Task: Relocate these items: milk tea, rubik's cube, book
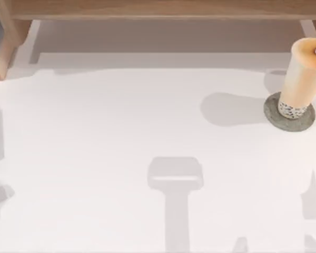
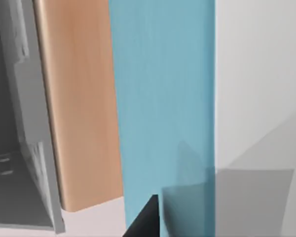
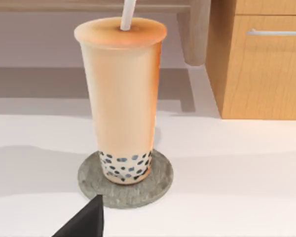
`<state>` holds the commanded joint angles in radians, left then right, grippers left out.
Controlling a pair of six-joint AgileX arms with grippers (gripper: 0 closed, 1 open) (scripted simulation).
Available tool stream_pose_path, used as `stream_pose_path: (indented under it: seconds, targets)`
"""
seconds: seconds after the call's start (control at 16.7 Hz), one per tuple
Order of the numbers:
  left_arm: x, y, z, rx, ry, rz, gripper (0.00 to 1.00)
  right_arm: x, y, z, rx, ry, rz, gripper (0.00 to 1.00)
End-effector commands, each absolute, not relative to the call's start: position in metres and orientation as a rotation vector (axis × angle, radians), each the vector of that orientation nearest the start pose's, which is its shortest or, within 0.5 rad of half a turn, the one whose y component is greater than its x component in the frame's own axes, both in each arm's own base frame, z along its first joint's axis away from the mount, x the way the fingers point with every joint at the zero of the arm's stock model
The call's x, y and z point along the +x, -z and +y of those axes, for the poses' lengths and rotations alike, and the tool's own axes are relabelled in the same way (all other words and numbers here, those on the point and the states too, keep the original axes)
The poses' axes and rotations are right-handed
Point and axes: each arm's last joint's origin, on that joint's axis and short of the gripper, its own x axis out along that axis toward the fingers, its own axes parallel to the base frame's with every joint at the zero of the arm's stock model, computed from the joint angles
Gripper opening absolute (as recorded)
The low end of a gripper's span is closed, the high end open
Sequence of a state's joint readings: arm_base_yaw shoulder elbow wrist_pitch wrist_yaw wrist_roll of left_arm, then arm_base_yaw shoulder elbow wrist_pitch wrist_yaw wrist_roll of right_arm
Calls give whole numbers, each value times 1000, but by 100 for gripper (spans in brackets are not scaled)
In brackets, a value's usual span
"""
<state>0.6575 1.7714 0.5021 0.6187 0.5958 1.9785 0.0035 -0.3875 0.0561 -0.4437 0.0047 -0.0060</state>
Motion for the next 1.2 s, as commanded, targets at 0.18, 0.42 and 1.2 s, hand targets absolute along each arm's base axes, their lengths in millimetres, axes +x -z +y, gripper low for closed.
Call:
stream_pose_path:
  seconds: [0.18,0.42,1.2]
  targets:
    - [234,-85,159,1540,436,383,0,76,-160,-1,0,0,0,100]
    - [234,-85,159,1540,436,383,30,76,-160,-1,0,0,0,100]
    - [234,-85,159,1540,436,383,100,76,-160,-1,0,0,0,100]
